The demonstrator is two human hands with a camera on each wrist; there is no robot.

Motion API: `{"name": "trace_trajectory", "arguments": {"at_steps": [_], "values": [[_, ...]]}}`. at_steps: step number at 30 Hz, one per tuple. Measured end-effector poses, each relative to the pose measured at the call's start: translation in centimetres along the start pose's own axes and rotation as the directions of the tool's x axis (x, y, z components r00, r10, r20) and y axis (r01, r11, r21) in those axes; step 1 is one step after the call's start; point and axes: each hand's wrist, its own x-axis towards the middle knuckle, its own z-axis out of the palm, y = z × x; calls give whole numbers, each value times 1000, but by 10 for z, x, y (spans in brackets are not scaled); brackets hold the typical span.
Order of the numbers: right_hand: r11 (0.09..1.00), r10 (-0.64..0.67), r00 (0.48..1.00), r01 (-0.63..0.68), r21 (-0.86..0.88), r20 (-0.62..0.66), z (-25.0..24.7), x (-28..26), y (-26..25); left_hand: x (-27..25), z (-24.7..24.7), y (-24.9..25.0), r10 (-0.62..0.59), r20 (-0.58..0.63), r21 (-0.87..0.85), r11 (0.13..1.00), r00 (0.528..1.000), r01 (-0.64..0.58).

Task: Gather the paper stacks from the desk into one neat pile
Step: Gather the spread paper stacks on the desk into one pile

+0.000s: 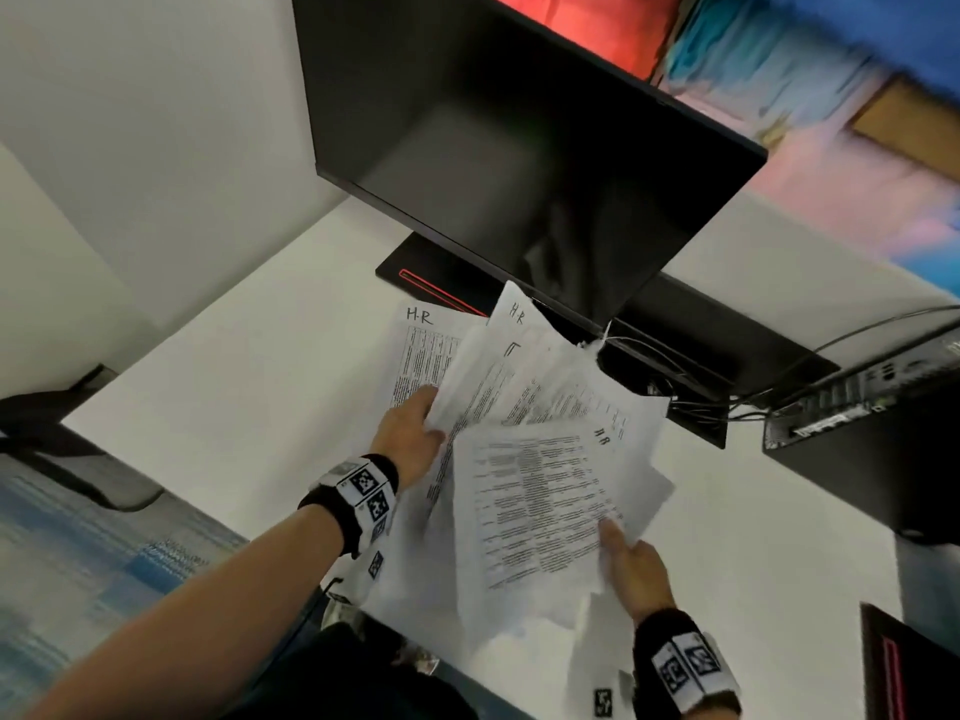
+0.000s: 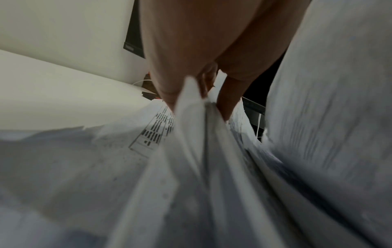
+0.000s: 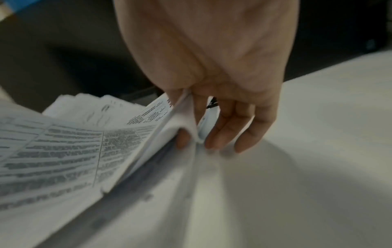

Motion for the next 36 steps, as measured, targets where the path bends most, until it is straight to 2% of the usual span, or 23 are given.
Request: {"name": "trace_trajectory", "arguments": {"at_steps": [3, 5, 6, 8, 10, 12, 13, 14, 15, 17, 18, 20, 22, 26, 28, 30, 33, 36], "values": [[975, -1, 994, 26, -220, 113, -1, 2, -3, 1, -8, -10, -87, -74, 24, 996, 993, 89], [937, -64, 990, 105, -335, 129, -6, 4, -4, 0, -12, -16, -117, -137, 69, 990, 984, 127], [899, -129, 986, 162, -406, 109, -9, 4, -4, -1, -14, -19, -102, -195, 113, 986, 975, 126], [830, -279, 959, 221, -512, -39, -14, 5, -6, -2, -13, -18, -17, -287, 240, 967, 958, 89], [823, -389, 903, 251, -509, -183, -17, 7, -10, -1, -8, -10, 82, -243, 310, 951, 967, -2], [804, -505, 837, 370, -465, -209, -21, 8, -19, 2, 2, 1, 105, -140, 373, 927, 985, -46], [811, -538, 813, 427, -401, -223, -22, 11, -23, 4, 7, 5, 83, -117, 423, 906, 990, -26], [844, -514, 827, 442, -304, -228, -22, 12, -29, 6, 12, 9, 49, -128, 467, 884, 991, 17], [896, -439, 866, 400, -195, -241, -22, 15, -34, 9, 15, 12, 8, -162, 491, 868, 987, 74], [976, -215, 958, 219, 0, -191, -22, 25, -36, 14, 14, 16, -81, -268, 486, 849, 960, 207], [990, -120, 985, 127, 55, -127, -21, 27, -37, 17, 9, 15, -127, -319, 467, 841, 939, 272], [994, -66, 998, 67, 89, -10, -18, 30, -38, 24, -8, 9, -234, -368, 373, 849, 900, 373], [990, -66, 996, 58, 132, 63, -14, 33, -40, 31, -22, 0, -339, -310, 208, 888, 888, 411], [991, -88, 963, 58, 123, 255, 15, 27, -57, 38, -15, -1, -328, -96, 115, 934, 940, 338], [984, -145, 938, 102, 148, 316, 30, 27, -63, 42, -7, 6, -342, 5, 53, 938, 940, 342], [978, -126, 921, 52, 204, 370, 39, 25, -71, 44, -1, 9, -355, 57, 63, 934, 933, 351], [953, -99, 934, -11, 303, 344, 44, 30, -70, 42, -4, 7, -297, 46, 73, 953, 954, 293], [910, -125, 951, -3, 414, 282, 38, 33, -62, 31, -27, 7, -158, 121, -78, 983, 980, 168]]}}
